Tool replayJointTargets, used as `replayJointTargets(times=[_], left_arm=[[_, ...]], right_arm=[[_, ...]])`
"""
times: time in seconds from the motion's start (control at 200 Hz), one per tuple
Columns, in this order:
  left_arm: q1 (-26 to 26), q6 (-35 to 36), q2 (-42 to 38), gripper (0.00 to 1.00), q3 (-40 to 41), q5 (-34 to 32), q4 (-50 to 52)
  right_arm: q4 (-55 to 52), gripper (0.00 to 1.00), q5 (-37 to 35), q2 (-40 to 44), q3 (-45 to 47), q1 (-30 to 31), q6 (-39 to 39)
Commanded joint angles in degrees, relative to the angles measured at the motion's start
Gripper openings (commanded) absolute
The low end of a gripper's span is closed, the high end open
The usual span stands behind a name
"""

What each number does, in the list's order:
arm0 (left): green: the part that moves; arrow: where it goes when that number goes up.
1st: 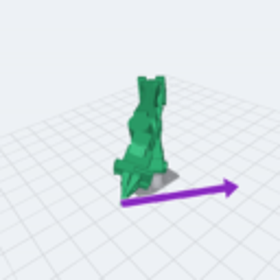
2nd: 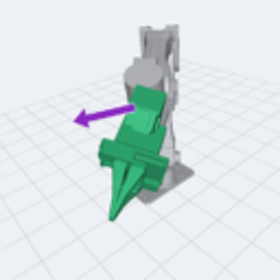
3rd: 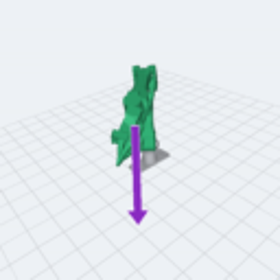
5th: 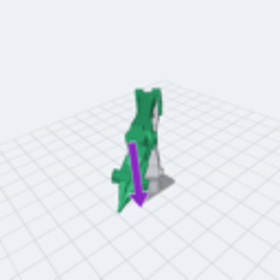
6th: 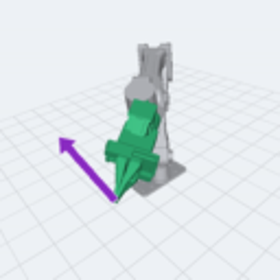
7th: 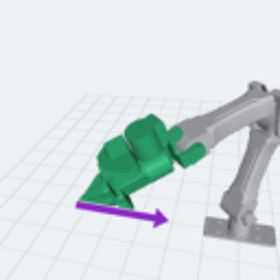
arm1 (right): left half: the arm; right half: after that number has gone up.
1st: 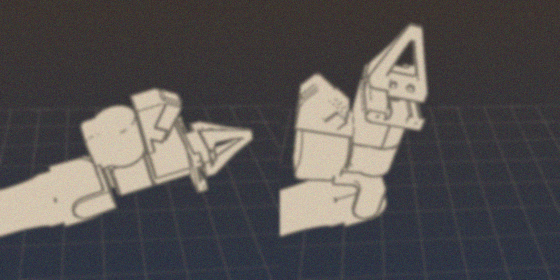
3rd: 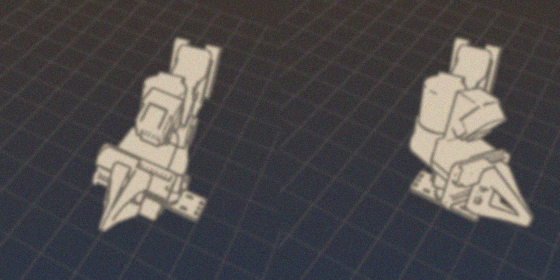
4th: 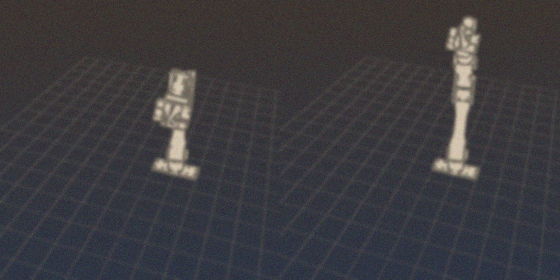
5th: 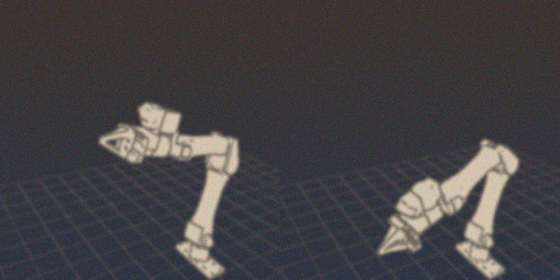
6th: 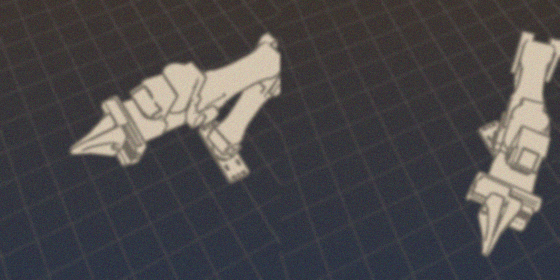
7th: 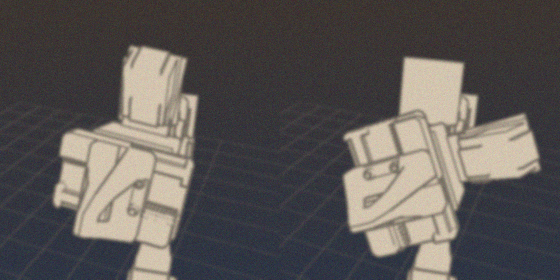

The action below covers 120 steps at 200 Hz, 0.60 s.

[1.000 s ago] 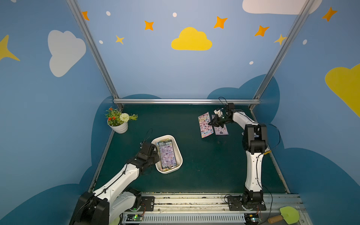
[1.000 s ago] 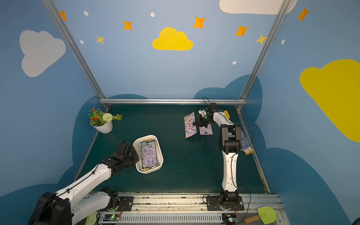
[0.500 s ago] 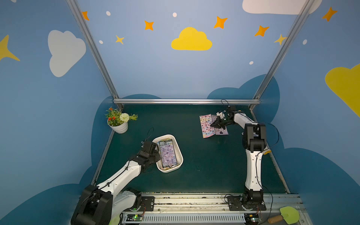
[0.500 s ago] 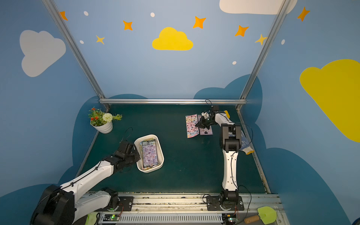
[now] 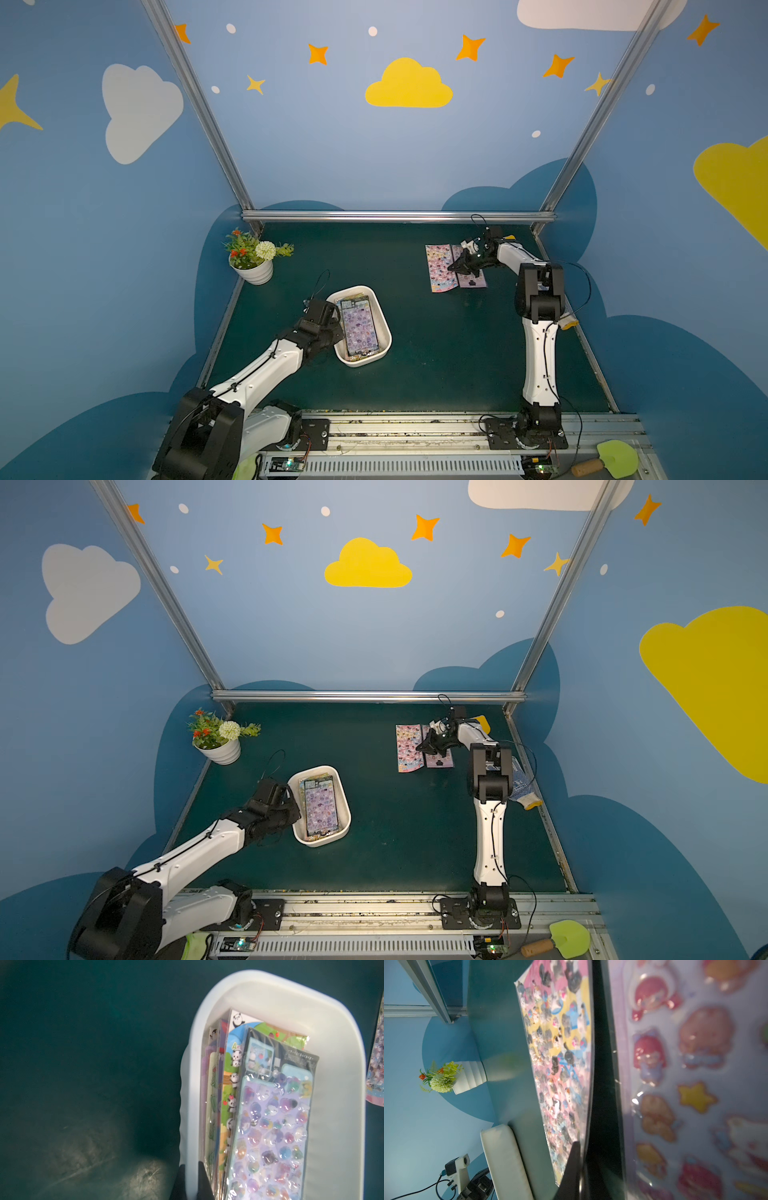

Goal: Take the stickers out of the storage box
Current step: Place the sticker at the center of the board.

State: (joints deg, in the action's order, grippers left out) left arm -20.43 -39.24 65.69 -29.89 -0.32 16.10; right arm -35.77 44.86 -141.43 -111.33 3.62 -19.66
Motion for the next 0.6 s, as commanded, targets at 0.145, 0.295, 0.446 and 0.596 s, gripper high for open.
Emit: replayJointTargets(times=[0.145, 0.295, 0.446, 0.596], left_arm=[[-0.15, 0.33, 0.47, 0.04, -1.84, 0.69, -0.46], [-0.3, 0.22, -0.02, 0.04, -1.84, 0.84, -0.28], [-0.62, 0.22, -1.19, 0.04, -1.84, 0.33, 0.49], [-0.81, 0.13, -2.44, 0.03, -1.66, 0.14, 0.89]], right_arm=[[-0.77, 0.23, -1.07, 0.37, -1.14, -0.53, 0.6], [-0.28, 0.34, -2.63, 2.54, 0.86, -0.95, 1.04], [0.52, 0.41, -2.84, 4.85, 2.65, -1.45, 1.03], [0.48, 0.45, -2.85, 7.22, 4.0, -1.68, 1.22]])
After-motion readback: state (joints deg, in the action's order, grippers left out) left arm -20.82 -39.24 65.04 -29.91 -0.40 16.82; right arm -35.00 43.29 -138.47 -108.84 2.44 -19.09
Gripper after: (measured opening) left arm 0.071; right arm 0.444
